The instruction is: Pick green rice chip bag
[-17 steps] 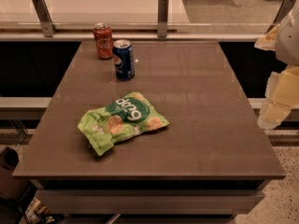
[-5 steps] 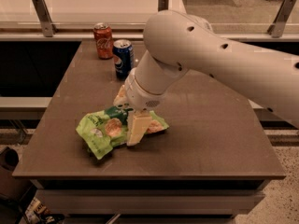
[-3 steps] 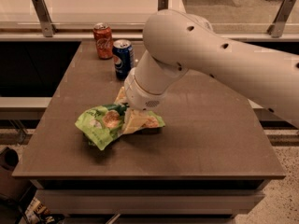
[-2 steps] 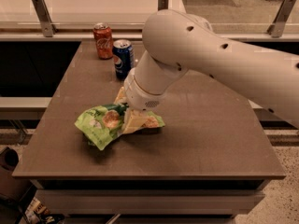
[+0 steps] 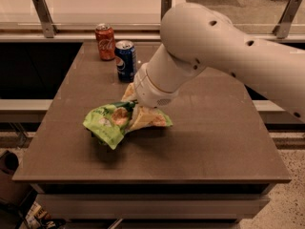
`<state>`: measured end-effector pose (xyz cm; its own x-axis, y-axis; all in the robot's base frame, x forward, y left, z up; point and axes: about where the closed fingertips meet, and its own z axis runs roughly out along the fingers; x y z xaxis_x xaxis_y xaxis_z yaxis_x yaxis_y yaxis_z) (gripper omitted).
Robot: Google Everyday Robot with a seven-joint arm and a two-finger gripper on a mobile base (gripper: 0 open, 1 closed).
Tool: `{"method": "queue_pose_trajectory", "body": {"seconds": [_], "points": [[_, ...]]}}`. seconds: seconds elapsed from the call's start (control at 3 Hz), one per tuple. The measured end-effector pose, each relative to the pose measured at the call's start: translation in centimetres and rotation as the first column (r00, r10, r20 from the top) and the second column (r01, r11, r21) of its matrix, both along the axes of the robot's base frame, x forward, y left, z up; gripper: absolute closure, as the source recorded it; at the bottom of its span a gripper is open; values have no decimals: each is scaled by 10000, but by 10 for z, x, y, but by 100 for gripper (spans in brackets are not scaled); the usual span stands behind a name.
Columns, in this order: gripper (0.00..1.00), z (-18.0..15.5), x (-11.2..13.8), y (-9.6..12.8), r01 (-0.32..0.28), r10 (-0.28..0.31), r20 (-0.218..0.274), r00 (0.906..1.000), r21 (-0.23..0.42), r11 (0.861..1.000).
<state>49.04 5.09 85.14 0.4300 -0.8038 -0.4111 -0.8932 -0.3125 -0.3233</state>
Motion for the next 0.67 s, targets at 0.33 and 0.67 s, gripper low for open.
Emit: {"method": "queue_pose_trajectory", "body": {"seconds": [0.33,0.67], "points": [[100,24,1,-14,-31,0,636,9980,489,9988],[100,49,3,-26,36,-129,1157,9932,799,9968]]}}
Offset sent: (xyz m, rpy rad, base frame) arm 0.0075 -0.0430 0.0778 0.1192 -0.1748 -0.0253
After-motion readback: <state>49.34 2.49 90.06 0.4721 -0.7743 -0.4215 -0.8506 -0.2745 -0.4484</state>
